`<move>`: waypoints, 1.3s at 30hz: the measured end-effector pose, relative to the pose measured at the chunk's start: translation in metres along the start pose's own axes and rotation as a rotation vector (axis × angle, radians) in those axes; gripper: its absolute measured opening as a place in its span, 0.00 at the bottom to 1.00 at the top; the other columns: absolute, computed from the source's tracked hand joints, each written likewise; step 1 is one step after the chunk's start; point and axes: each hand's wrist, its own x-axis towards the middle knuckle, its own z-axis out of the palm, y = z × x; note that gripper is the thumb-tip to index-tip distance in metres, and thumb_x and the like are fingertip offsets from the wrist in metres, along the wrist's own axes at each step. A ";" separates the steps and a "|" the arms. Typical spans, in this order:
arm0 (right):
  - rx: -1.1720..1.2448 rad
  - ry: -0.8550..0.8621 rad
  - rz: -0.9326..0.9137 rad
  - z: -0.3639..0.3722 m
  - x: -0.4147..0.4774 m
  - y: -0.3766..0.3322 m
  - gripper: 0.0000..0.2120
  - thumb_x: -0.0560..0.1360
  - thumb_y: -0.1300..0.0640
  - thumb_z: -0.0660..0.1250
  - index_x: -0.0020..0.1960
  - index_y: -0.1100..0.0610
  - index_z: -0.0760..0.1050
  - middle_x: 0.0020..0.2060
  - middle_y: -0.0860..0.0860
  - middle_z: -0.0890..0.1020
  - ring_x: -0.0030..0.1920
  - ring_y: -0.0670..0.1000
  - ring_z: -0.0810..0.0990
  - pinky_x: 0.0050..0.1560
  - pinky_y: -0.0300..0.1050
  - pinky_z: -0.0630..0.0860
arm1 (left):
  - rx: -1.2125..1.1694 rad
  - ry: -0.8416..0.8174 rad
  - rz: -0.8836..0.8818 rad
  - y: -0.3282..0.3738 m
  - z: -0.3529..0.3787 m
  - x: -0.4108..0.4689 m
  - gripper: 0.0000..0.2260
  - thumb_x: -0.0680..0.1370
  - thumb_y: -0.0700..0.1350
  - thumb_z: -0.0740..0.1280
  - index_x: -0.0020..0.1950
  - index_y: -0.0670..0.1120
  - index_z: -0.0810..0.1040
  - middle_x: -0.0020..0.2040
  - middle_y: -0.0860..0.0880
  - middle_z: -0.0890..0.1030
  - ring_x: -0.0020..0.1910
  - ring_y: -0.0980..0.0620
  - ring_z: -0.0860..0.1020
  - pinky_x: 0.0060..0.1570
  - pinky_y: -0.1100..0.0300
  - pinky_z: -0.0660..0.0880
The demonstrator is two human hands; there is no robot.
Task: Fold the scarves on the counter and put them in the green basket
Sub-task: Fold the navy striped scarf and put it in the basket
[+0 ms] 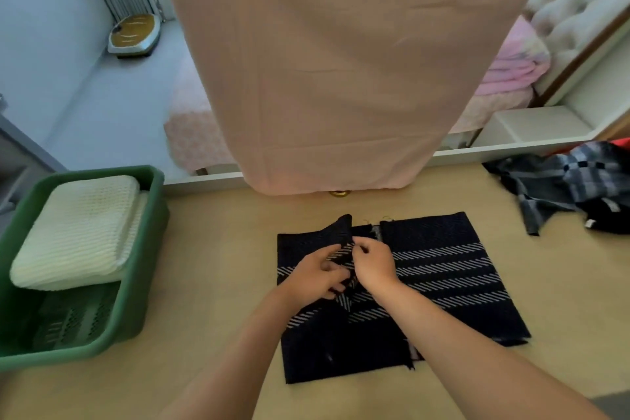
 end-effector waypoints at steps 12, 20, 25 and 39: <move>-0.196 -0.072 -0.019 -0.041 0.036 0.073 0.27 0.79 0.60 0.66 0.76 0.51 0.64 0.56 0.48 0.79 0.53 0.48 0.78 0.54 0.41 0.74 | 0.381 0.001 -0.157 -0.012 0.062 0.024 0.10 0.80 0.40 0.62 0.57 0.48 0.80 0.47 0.51 0.83 0.40 0.55 0.80 0.43 0.61 0.78; -0.059 -0.126 0.013 -0.054 0.032 0.087 0.33 0.79 0.52 0.67 0.80 0.50 0.55 0.49 0.45 0.78 0.47 0.45 0.78 0.49 0.40 0.73 | 1.071 0.255 0.082 -0.057 0.057 0.017 0.26 0.83 0.56 0.57 0.80 0.56 0.54 0.80 0.50 0.51 0.79 0.48 0.48 0.75 0.49 0.51; -0.129 -0.133 -0.086 -0.045 0.022 0.095 0.29 0.82 0.54 0.63 0.79 0.48 0.56 0.45 0.49 0.77 0.39 0.47 0.76 0.37 0.39 0.71 | 1.181 0.218 0.051 -0.074 0.053 0.016 0.32 0.77 0.68 0.35 0.80 0.58 0.40 0.80 0.52 0.39 0.79 0.49 0.37 0.75 0.50 0.39; -0.448 -0.050 -0.151 -0.035 0.084 0.057 0.30 0.80 0.52 0.64 0.79 0.50 0.55 0.48 0.50 0.81 0.48 0.54 0.81 0.47 0.52 0.80 | 1.276 0.269 0.139 -0.063 0.003 0.054 0.33 0.75 0.63 0.30 0.80 0.55 0.40 0.80 0.51 0.39 0.79 0.49 0.39 0.77 0.49 0.42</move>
